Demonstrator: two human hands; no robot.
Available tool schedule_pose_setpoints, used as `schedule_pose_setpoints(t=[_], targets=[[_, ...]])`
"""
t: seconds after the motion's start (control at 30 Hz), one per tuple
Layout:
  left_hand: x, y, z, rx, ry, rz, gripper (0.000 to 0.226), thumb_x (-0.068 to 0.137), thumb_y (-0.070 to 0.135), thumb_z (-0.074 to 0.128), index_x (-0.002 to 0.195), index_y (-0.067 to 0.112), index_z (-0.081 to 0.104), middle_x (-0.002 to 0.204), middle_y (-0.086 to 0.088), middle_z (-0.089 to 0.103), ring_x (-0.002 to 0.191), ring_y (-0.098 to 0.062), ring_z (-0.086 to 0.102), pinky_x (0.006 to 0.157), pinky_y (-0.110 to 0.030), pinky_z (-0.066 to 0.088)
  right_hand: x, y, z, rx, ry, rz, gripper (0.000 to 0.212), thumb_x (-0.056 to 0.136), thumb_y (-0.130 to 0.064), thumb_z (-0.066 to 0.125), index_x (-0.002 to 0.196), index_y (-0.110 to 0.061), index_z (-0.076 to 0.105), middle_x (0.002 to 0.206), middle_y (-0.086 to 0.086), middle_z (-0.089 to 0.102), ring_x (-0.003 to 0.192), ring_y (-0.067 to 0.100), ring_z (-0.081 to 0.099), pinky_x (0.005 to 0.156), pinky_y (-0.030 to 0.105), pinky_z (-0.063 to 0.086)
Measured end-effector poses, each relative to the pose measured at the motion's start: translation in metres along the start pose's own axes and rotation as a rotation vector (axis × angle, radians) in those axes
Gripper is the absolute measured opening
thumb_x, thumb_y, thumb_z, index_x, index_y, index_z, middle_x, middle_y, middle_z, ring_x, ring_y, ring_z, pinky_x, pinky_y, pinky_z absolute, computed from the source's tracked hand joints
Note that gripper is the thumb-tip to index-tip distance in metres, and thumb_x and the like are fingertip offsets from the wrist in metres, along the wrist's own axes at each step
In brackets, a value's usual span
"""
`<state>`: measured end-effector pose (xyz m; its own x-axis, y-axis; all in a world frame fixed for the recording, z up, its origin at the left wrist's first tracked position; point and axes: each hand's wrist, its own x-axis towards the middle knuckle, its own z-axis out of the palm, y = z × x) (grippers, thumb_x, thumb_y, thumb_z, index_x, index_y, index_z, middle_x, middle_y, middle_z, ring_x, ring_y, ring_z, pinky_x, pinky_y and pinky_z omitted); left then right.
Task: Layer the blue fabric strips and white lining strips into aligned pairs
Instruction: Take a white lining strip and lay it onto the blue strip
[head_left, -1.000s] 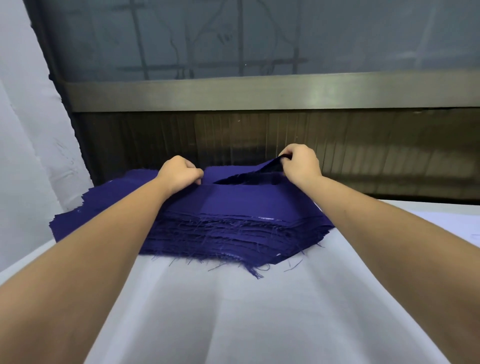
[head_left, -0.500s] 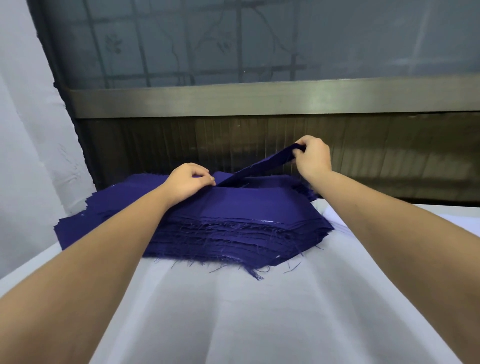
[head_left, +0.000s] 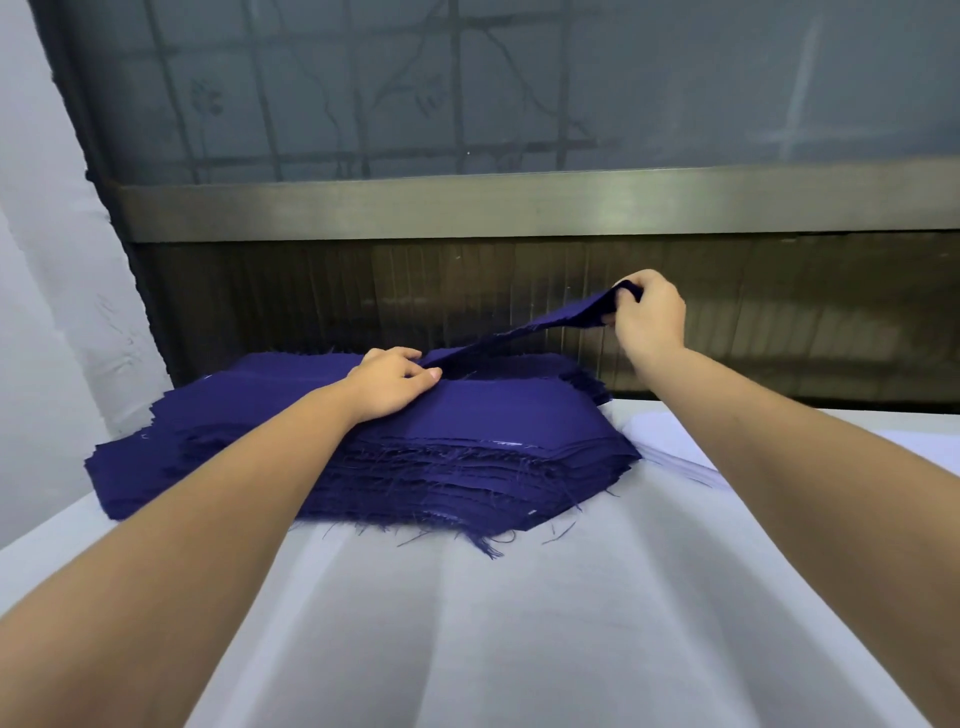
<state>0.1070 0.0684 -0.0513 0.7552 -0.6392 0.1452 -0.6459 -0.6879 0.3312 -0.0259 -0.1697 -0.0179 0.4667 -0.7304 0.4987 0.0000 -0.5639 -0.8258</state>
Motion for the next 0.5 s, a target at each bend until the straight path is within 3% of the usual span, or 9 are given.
schedule_pose_setpoints(t=[0.13, 0.2, 0.27, 0.37, 0.5], targets=[[0.0, 0.006, 0.001, 0.035, 0.01, -0.004, 0.044, 0.1, 0.041, 0.035, 0.128, 0.016, 0.058, 0.147, -0.005, 0.038, 0.136, -0.029, 0.031, 0.111, -0.047, 0.027, -0.001, 0.011, -0.011, 0.051, 0.014, -0.009, 0.02, 0.094, -0.004, 0.042, 0.102, -0.004, 0.061, 0.1, 0.015, 0.066, 0.083, 0.025, 0.065, 0.084, 0.039, 0.053], [0.0, 0.009, 0.001, 0.029, 0.065, 0.019, 0.044, 0.1, 0.037, 0.037, 0.129, 0.01, 0.057, 0.143, -0.008, 0.043, 0.13, -0.028, 0.039, 0.108, -0.04, 0.032, -0.004, 0.018, -0.016, 0.07, 0.014, -0.017, 0.018, 0.094, -0.004, 0.044, 0.1, -0.004, 0.061, 0.095, 0.013, 0.065, 0.065, 0.014, 0.062, 0.069, 0.028, 0.053], [0.001, 0.012, 0.002, 0.02, 0.145, 0.034, 0.045, 0.1, 0.034, 0.038, 0.13, 0.005, 0.054, 0.143, -0.009, 0.042, 0.129, -0.026, 0.041, 0.106, -0.035, 0.032, -0.008, 0.024, -0.02, 0.084, 0.017, -0.016, 0.016, 0.095, -0.004, 0.047, 0.1, -0.005, 0.061, 0.095, 0.011, 0.064, 0.064, 0.011, 0.061, 0.063, 0.019, 0.052], [0.003, 0.02, 0.001, -0.018, 0.254, 0.03, 0.046, 0.1, 0.033, 0.04, 0.131, 0.001, 0.051, 0.147, -0.007, 0.034, 0.13, -0.024, 0.04, 0.105, -0.033, 0.033, -0.015, 0.033, -0.026, 0.126, 0.015, 0.008, 0.016, 0.094, -0.004, 0.049, 0.105, -0.004, 0.06, 0.103, 0.014, 0.064, 0.082, 0.022, 0.065, 0.081, 0.032, 0.056], [0.007, 0.031, 0.0, -0.1, 0.334, 0.022, 0.044, 0.1, 0.03, 0.04, 0.126, -0.003, 0.054, 0.148, -0.006, 0.032, 0.131, -0.022, 0.038, 0.103, -0.029, 0.031, -0.019, 0.038, -0.034, 0.197, 0.022, 0.052, 0.012, 0.094, -0.004, 0.05, 0.102, -0.007, 0.058, 0.104, 0.014, 0.064, 0.084, 0.023, 0.066, 0.083, 0.036, 0.055]])
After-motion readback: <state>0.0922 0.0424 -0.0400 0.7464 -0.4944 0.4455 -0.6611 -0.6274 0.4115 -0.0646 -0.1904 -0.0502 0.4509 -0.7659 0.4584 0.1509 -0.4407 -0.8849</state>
